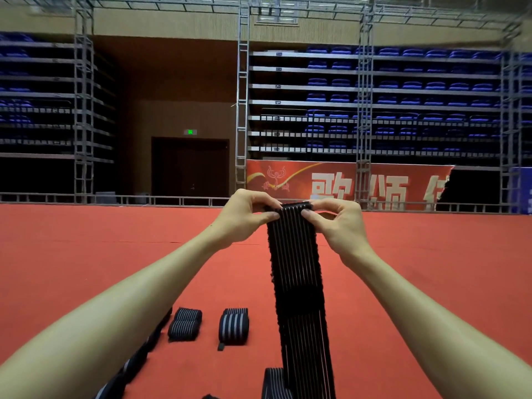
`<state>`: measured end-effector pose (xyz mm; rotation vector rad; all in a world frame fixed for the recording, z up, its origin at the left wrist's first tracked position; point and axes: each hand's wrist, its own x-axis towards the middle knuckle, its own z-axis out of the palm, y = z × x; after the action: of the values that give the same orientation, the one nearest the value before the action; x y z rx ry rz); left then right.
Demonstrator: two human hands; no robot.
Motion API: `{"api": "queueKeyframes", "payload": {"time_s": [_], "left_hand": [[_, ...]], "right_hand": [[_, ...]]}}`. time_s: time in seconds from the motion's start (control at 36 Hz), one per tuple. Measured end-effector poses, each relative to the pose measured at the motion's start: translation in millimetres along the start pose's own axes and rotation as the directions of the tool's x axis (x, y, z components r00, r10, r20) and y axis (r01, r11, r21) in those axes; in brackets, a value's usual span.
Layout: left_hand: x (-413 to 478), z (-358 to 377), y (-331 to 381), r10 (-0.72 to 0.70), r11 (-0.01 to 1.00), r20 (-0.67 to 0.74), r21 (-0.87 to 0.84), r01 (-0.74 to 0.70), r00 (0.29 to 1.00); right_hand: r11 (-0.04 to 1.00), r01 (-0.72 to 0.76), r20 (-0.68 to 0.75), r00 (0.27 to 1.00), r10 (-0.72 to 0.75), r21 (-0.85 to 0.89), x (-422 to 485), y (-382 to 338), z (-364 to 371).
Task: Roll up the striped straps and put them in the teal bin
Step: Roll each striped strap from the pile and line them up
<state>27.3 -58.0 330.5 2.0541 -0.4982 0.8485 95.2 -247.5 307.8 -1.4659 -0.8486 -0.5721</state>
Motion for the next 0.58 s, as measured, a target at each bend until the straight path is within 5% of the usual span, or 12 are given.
{"api": "queueKeyframes", "payload": {"time_s": [0.58], "left_hand": [[-5.4, 9.3, -5.2, -0.075, 0.982, -0.08, -0.178, 0.06, 0.994]], "right_hand": [[1.0, -0.023, -0.091, 0.996, 0.024, 0.01, -5.5, 8.2, 0.5]]}}
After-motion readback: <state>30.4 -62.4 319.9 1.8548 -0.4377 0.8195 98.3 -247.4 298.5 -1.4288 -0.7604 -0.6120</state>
